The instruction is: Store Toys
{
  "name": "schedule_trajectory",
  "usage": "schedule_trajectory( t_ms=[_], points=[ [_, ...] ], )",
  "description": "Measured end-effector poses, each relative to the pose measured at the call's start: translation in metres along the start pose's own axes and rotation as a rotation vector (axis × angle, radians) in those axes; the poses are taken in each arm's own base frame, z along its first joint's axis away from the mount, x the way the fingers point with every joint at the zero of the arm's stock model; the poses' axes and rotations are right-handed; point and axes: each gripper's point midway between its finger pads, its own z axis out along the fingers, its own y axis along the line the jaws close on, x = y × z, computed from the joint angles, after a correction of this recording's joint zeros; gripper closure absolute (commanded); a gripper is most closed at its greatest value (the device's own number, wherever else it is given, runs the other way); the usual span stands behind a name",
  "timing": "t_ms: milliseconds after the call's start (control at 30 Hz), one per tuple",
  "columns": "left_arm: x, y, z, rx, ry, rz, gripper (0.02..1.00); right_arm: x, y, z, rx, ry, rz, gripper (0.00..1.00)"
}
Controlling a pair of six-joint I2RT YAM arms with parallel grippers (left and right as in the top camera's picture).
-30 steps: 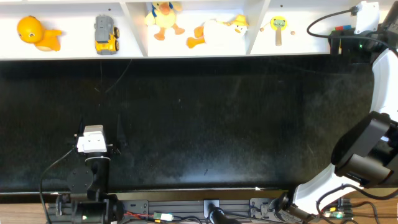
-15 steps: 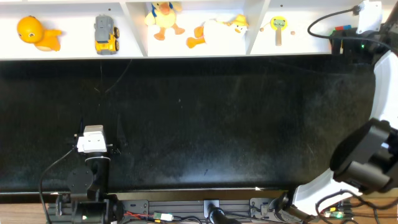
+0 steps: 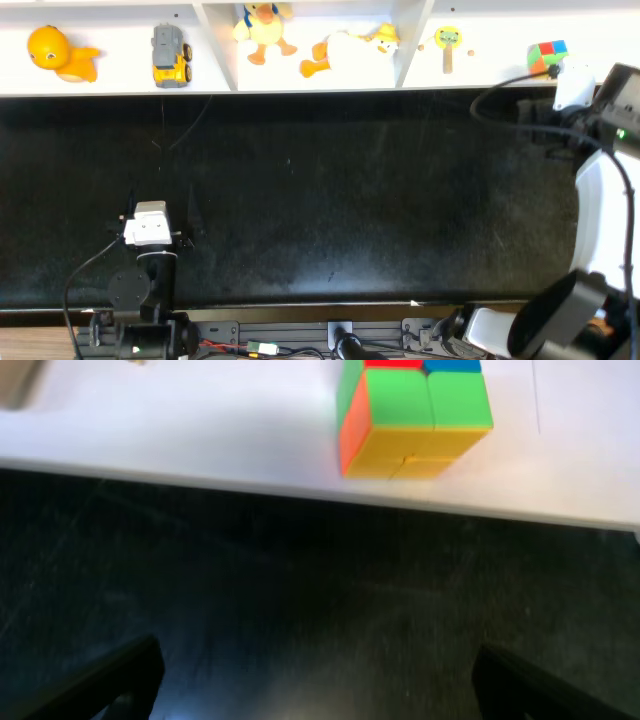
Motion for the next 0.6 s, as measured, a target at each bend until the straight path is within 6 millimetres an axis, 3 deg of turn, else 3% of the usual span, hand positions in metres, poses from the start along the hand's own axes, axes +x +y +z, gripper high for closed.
schedule_trajectory(
  t_ms=[100, 400, 600],
  points=[
    [0.000, 0.000, 0.000, 0.000, 0.000, 0.000, 0.020, 0.001, 0.011, -0.009, 0.011, -0.040, -0.020, 0.005],
    [0.000, 0.000, 0.000, 0.000, 0.000, 0.000, 0.020, -0.014, 0.101, -0.025, -0.027, -0.234, -0.144, 0.005],
    [0.000, 0.000, 0.000, 0.000, 0.000, 0.000, 0.020, -0.010, 0.141, -0.032, -0.017, -0.412, -0.138, 0.003]
  ],
)
